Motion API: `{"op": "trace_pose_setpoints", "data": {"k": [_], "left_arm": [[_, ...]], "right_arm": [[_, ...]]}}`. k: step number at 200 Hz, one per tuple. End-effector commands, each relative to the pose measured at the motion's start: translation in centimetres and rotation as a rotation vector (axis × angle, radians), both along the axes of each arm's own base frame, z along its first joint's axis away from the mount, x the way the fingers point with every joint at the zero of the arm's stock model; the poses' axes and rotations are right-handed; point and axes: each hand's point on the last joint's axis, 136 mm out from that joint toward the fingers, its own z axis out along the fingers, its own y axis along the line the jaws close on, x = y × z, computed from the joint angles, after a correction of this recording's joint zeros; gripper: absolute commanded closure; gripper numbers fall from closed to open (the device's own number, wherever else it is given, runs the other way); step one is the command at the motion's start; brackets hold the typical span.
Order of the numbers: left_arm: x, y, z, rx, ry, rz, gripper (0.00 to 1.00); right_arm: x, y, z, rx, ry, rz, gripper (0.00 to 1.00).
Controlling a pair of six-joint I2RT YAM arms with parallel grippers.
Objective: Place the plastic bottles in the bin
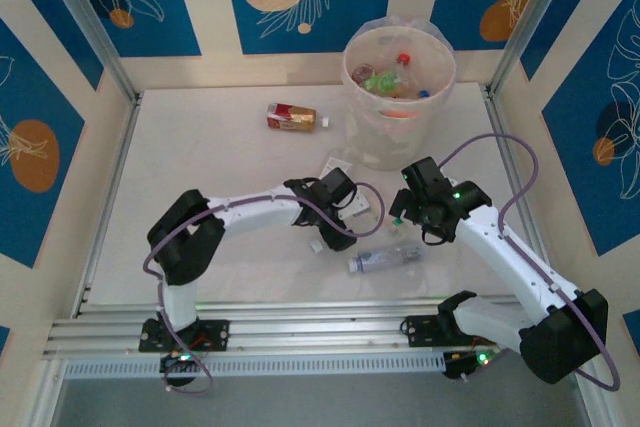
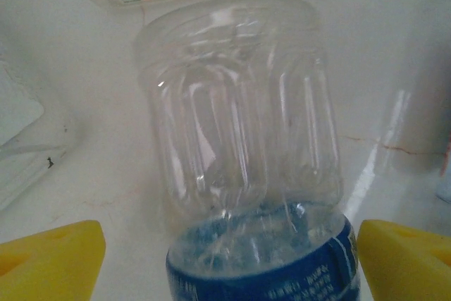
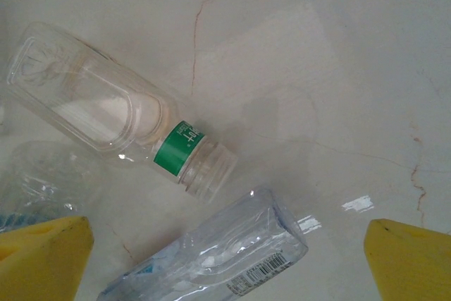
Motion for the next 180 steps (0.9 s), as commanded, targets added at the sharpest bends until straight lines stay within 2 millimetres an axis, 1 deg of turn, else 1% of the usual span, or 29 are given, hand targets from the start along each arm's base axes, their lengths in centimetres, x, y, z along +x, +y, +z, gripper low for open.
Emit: {"op": "trace_pose_setpoints", "data": {"k": [1, 12, 34, 48, 58, 72, 76, 126, 154, 180], "left_arm": [[0.4, 0.7, -1.1, 0.078, -0.016, -0.006, 0.09], [0.5, 0.9, -1.2, 0.085, -0.019, -0.002, 0.12], [0.5, 1.0, -1.3, 0.089, -0.013, 0.003, 0.13], [0.5, 1.3, -1.3, 0.091, -0.004, 0.010, 0.20], [0.6, 1.5, -1.4, 0.096, 0.001, 0.015, 0.22], [0.6, 1.9, -1.7, 0.104, 0.007, 0.022, 0.30], [0.7, 2.0, -1.7, 0.106, 0.008, 0.026, 0.31], [0.4, 3.0, -2.8, 0.132, 0.022, 0.036, 0.28], [0.3, 3.1, -3.1, 0.133, 0.037, 0.034, 0.16], [0.3, 3.2, -3.3, 0.132, 0.043, 0.041, 0.15]], "right_arm": [[-0.4, -0.1, -0.2, 0.006, 0.008, 0.004, 0.01], [-0.4, -0.1, -0.1, 0.005, 0.005, 0.004, 0.01], [-0.4, -0.2, -0.2, 0.006, 0.003, 0.000, 0.01], [-0.4, -0.2, -0.2, 0.007, 0.004, 0.000, 0.01], [-0.4, -0.2, -0.2, 0.008, 0.004, -0.002, 0.01], [-0.4, -0.2, -0.3, 0.008, 0.005, -0.004, 0.01], [-0.4, -0.2, -0.3, 0.009, 0.005, -0.005, 0.01], [-0.3, -0.1, -0.4, 0.010, 0.002, -0.005, 0.01], [-0.3, -0.1, -0.5, 0.011, 0.002, -0.003, 0.01], [-0.3, -0.1, -0.5, 0.012, 0.001, -0.007, 0.01]]}}
